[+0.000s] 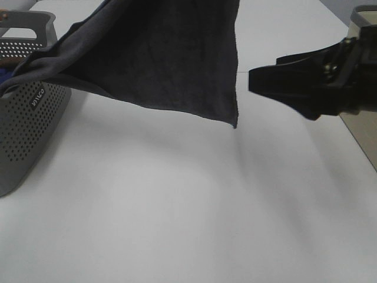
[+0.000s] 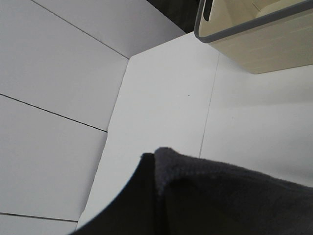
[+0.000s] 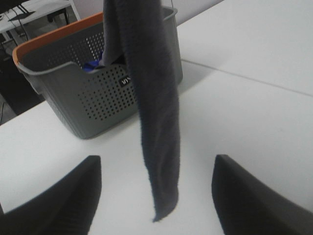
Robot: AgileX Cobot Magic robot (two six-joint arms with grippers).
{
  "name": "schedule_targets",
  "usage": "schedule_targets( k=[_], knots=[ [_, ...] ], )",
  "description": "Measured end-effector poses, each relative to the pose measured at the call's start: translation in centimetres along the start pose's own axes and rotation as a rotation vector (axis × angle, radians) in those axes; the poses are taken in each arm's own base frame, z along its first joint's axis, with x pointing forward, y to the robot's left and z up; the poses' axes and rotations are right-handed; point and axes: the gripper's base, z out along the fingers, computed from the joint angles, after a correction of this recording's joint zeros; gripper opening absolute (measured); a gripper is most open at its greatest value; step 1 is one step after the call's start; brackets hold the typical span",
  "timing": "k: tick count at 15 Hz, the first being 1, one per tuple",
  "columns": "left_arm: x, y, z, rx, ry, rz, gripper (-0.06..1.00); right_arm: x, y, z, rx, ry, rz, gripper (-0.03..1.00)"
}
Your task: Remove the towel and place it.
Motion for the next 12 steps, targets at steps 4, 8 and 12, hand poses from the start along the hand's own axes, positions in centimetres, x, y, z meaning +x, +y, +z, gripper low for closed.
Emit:
schedule_targets(
  k=[4, 8, 12],
  knots=[
    [-0.4, 0.0, 0.4, -0.012, -0.053, -0.022, 0.00, -0.8, 0.4, 4.2, 0.049, 0.088, -0.057, 0.64],
    [-0.5, 0.1, 0.4, -0.021, -0.060, -0.018, 0.00, 0.6, -0.1, 6.4, 0.074, 0.177, -0.039, 0.57],
    [-0.2, 0.2, 0.4, -0.037, -0.024, 0.021, 0.00, 0.7, -0.1, 6.4, 0.076, 0.184, -0.001, 0.26]
  ],
)
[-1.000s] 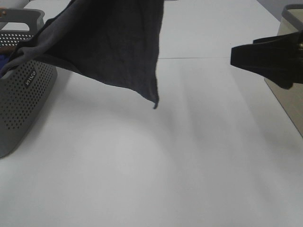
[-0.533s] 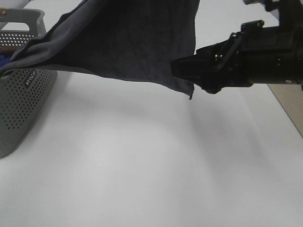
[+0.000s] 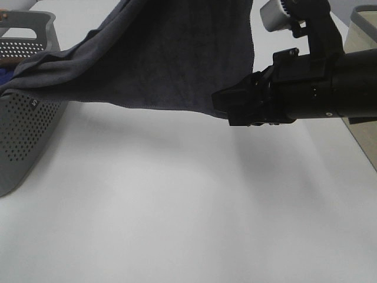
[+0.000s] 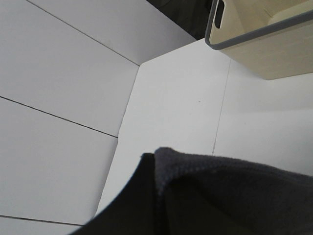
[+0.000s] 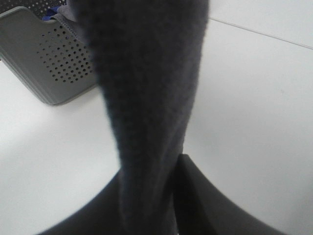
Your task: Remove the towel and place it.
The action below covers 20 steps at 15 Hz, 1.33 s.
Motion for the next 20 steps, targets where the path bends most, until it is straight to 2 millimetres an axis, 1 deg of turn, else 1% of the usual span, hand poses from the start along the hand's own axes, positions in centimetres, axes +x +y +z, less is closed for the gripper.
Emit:
schedule_targets(
  k=[2, 6, 10, 12, 13, 15, 16, 18, 20],
  knots=[
    [0.2, -0.1, 0.0, 0.012, 0.022, 0.005, 0.00, 0.2, 0.1, 0.0, -0.014, 0.023, 0.007, 0.23],
    [0.3, -0.1, 0.0, 0.012, 0.029, 0.009, 0.00, 0.5, 0.6, -0.3, -0.051, 0.069, 0.024, 0.20],
    [0.9, 0.3, 0.1, 0.008, 0.045, -0.008, 0.00, -0.1, 1.2, -2.5, -0.027, 0.067, -0.005, 0.01],
    [1.0, 0.2, 0.1, 0.021, 0.052, -0.018, 0.00, 0.2, 1.3, -2.6, -0.035, 0.113, 0.007, 0.01],
    [1.2, 0.0, 0.2, 0.042, 0.078, -0.020, 0.00, 0.0, 1.4, -2.7, -0.051, 0.140, 0.004, 0.01],
    [1.9, -0.7, 0.8, 0.094, 0.143, -0.018, 0.00, -0.8, 1.8, -3.1, -0.083, 0.208, -0.004, 0.01],
    [2.0, -0.9, 0.9, 0.106, 0.157, -0.017, 0.00, -1.6, 1.9, -3.6, -0.086, 0.261, -0.009, 0.01],
    [2.5, -1.5, 1.8, 0.128, 0.188, -0.006, 0.00, -4.2, 1.7, -5.2, -0.016, 0.369, -0.018, 0.01],
    [2.7, -1.4, 2.3, 0.104, 0.202, 0.027, 0.00, -6.3, 1.1, -7.3, 0.117, 0.482, -0.008, 0.01]
  ],
)
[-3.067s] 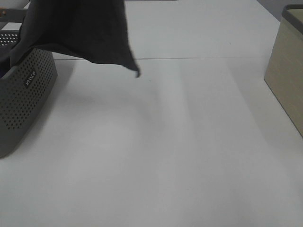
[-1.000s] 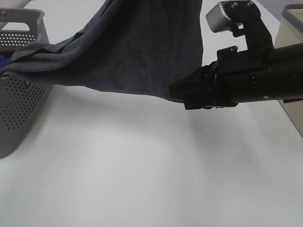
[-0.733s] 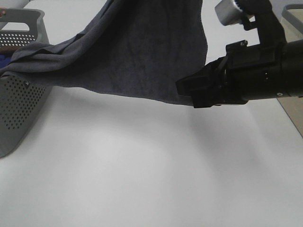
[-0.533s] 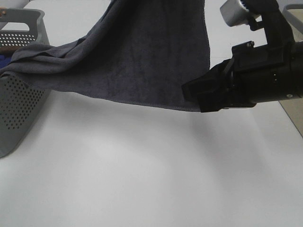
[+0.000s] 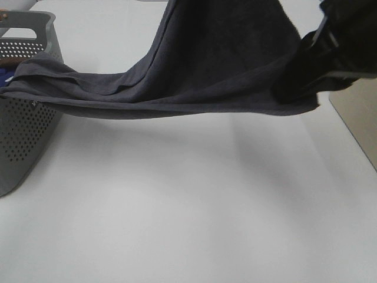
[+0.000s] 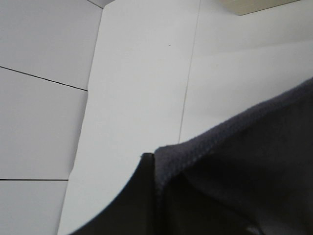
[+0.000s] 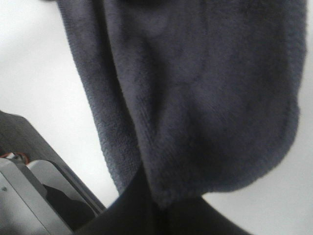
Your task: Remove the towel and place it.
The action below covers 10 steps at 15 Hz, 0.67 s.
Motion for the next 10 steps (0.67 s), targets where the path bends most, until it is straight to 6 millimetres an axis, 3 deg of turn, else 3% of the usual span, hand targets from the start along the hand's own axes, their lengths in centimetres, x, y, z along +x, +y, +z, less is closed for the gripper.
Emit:
schedule_targets(
  k=[6, 10],
  knots=[
    [-0.8, 3.4, -0.5, -0.336, -0.144, -0.032, 0.00, -3.0, -2.8, -7.0, 0.415, -0.033, -0.040, 0.01],
    [1.5, 7.0, -0.4, -0.476, -0.258, -0.184, 0.00, -7.2, -4.9, -10.1, 0.670, -0.145, -0.073, 0.01]
  ],
)
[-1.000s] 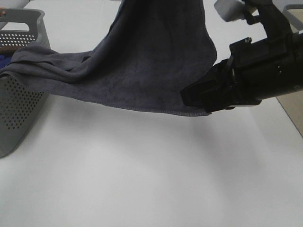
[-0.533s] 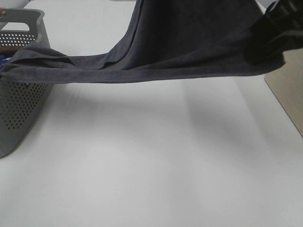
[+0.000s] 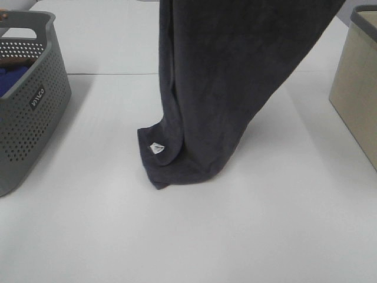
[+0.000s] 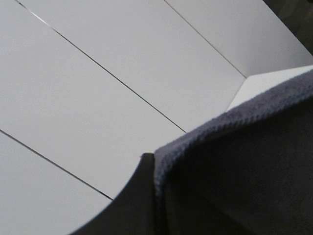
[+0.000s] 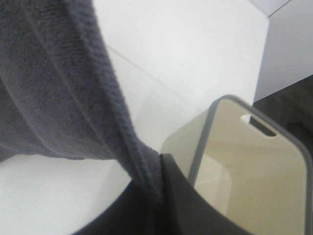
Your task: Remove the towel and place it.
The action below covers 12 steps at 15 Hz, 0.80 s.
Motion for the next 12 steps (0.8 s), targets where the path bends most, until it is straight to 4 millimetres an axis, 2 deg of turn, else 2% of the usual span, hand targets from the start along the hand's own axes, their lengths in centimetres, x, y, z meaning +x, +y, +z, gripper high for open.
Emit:
schedule_targets(
  k=[6, 10, 11, 12],
  knots=[
    [1.8, 4.3, 0.7, -0.137, -0.212, -0.039, 0.00, -7.3, -2.4, 0.4, 0.170, -0.321, 0.043, 0.01],
    [3.4, 5.1, 2.2, -0.180, -0.371, -0.012, 0.00, -10.2, -2.3, 2.2, 0.211, -0.443, 0.037, 0.01],
    [5.1, 5.8, 2.8, -0.204, -0.396, -0.012, 0.00, -11.2, -2.3, 3.0, 0.247, -0.484, 0.045, 0.01],
    [5.8, 6.4, 2.9, -0.219, -0.391, -0.021, 0.00, -11.6, -2.4, 3.0, 0.263, -0.516, 0.055, 0.01]
  ],
)
